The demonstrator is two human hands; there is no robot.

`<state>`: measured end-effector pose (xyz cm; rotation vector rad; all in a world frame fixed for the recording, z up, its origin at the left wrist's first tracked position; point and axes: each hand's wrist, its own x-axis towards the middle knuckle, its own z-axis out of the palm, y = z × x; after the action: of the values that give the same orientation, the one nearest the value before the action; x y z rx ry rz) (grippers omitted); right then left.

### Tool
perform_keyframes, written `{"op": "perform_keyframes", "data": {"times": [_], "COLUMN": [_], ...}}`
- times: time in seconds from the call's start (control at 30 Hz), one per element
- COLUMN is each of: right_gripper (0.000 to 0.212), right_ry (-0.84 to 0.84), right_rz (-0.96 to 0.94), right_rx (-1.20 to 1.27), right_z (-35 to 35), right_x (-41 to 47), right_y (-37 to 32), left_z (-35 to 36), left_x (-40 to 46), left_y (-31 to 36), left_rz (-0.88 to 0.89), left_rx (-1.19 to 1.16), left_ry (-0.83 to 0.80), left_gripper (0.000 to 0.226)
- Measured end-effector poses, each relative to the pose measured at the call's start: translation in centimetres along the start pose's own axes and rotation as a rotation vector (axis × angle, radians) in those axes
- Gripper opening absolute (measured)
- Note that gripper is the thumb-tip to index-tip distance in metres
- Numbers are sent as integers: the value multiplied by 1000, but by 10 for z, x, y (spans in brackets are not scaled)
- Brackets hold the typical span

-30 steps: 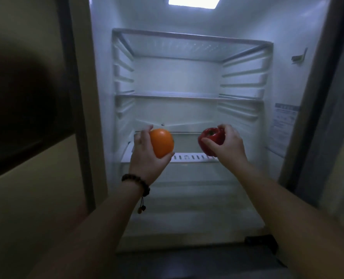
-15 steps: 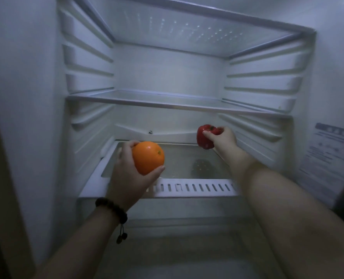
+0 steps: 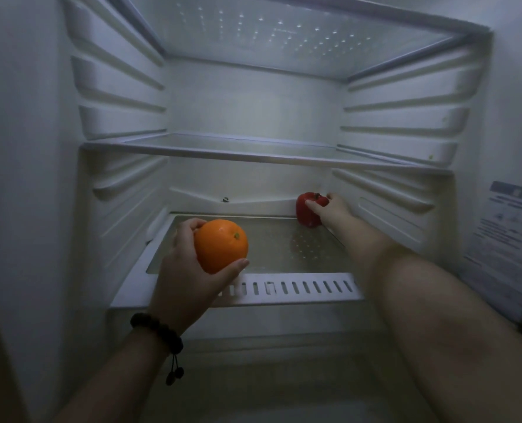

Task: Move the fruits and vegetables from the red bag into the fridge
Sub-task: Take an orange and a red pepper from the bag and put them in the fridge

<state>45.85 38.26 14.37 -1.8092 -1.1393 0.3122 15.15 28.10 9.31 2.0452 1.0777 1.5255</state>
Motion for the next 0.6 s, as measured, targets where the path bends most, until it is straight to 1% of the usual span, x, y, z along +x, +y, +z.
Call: {"op": "perform_keyframes", "data": {"times": [0.17,0.27,0.37,0.43,0.6], "right_gripper": [74,70,64,61,49], "right_ry": [-28,-24,25,75,87], "right_rz": [-65,-145,-247,-289,-255], "right_rx": [-14,-58,-59,-2,235], "right_z": [-8,-14,-17,-16,-12], "right_x": [-36,-70,-111,-140,-218], "right_y": [-18,-37,-54,-59,-42], "left_z": [-3,-5,-9,-12,-18], "left_x": [-2,-9,-20,-29,-49], "left_y": [1,5,16,23,38], "left_rz": [-4,19,10,-3,6], "left_rx": [0,-14,-33,-67,-118], "left_ry": [-9,8,53,60,56], "left_gripper": [85,85,74,71,74]}}
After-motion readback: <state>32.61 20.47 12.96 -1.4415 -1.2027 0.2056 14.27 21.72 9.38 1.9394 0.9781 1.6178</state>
